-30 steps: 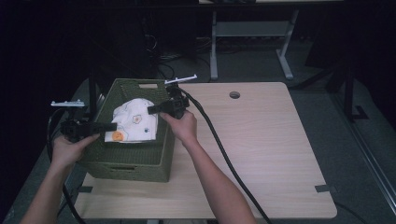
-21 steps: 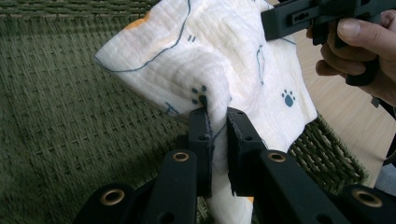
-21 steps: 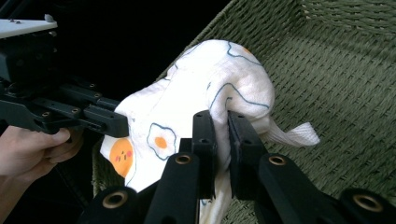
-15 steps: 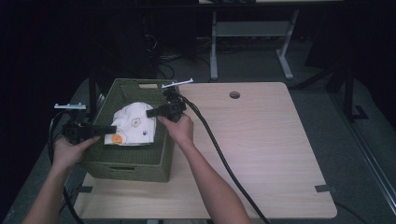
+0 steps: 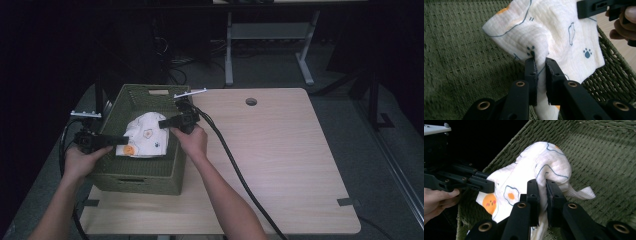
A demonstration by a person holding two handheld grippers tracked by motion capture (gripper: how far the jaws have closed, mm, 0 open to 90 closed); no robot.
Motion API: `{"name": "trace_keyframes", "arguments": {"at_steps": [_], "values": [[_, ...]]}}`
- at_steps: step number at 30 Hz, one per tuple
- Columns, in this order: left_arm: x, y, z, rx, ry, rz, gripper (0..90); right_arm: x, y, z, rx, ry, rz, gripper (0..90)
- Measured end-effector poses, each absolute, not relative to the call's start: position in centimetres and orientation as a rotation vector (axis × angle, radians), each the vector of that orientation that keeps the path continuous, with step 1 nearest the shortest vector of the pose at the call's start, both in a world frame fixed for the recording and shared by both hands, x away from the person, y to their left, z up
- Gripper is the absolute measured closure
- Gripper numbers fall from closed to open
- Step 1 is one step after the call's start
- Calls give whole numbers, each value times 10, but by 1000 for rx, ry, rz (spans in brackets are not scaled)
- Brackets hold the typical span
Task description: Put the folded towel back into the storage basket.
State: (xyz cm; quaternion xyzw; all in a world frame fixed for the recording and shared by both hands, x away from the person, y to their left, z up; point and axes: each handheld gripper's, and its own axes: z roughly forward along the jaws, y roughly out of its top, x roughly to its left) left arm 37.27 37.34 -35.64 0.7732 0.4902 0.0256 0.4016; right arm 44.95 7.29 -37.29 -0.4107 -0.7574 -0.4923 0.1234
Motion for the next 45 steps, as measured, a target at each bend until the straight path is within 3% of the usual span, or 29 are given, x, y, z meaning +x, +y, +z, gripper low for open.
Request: {"name": "trace_keyframes", "arguments": {"at_steps": [9,11,12,29,45], "values": [[381,369,-363,1974,1267,72,813,449,70,-375,-1222,-2209,-1452,801],[382,367,-365,2001,1337,149,718,450,70,-376,-1234,-2225,-1453,684],[383,368,-366,2010,1366,170,594,450,71,-376,-1255,-2241,-1452,627],[376,368,-358,1949,1343,162,627,444,62,-365,-1252,-2279,-1455,620],[373,349,-341,1939,1289,181,565,440,25,-353,-1264,-2252,-1508,580]]}}
